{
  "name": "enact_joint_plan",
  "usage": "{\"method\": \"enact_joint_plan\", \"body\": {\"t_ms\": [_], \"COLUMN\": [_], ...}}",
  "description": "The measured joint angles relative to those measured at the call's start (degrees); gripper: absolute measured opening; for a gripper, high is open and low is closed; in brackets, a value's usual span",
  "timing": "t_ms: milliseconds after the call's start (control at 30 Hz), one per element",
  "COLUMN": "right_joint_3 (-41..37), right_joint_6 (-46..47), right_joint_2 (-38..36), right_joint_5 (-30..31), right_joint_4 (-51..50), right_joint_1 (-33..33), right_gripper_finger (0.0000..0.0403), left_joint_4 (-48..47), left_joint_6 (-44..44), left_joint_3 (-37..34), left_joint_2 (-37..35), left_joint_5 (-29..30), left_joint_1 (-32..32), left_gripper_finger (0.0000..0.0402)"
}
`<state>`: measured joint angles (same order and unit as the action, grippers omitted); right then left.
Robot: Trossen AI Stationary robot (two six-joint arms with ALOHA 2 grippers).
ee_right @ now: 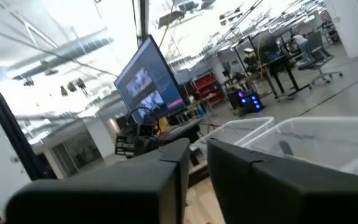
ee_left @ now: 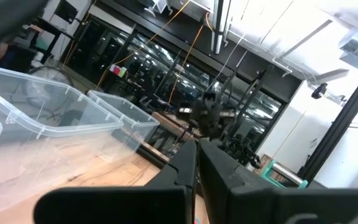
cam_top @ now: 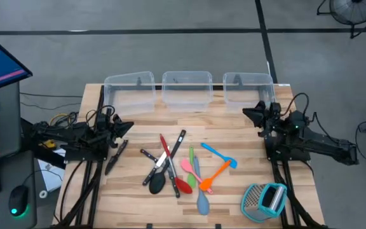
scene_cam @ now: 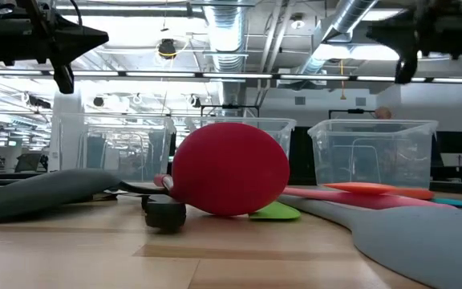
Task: Pick & Place Kitchen Items
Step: Put the black knife into the top left transparent bin
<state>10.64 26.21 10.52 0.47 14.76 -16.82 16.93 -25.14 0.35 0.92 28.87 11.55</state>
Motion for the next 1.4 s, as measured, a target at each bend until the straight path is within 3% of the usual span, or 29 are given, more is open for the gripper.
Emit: {"method": "enact_joint_plan", "body": {"t_ms": [167, 433, 633, 767, 933, 1200, 1400], "right_joint_3": [12.8, 36.5, 48.8, 51.4, 52.4, 52.4, 52.4], "right_joint_6": [-4.3, -7.3, -5.4, -5.6, -5.3, -4.0, -1.7], "right_joint_2": [15.4, 41.6, 54.4, 56.6, 53.5, 47.7, 46.4], "right_joint_5": [0.0, 0.1, 0.0, 0.0, 1.4, 11.1, 13.1], "right_joint_4": [-6.6, -29.1, -46.5, -49.3, -48.9, -50.0, -51.3], "right_joint_1": [0.0, 1.7, 6.9, 12.1, 18.2, 25.9, 27.8], "right_gripper_finger": [0.0082, 0.0082, 0.0075, 0.007, 0.0062, 0.0054, 0.0054], "left_joint_4": [0.1, 0.4, 0.7, 0.6, -5.1, -37.9, -52.2], "left_joint_6": [0.7, 0.3, -2.4, -3.3, -3.5, -8.2, -17.8], "left_joint_3": [0.0, 0.0, 0.9, 5.4, 16.7, 36.5, 39.9], "left_joint_2": [0.0, 0.0, 0.7, 5.8, 19.3, 45.5, 57.7], "left_joint_5": [0.8, 1.4, -1.1, -3.7, -4.6, -2.2, -1.7], "left_joint_1": [0.0, 0.0, 0.0, 0.0, 0.0, 0.0, -0.3], "left_gripper_finger": [0.0002, 0.0002, 0.0002, 0.0001, 0.0001, 0.0001, 0.0001]}}
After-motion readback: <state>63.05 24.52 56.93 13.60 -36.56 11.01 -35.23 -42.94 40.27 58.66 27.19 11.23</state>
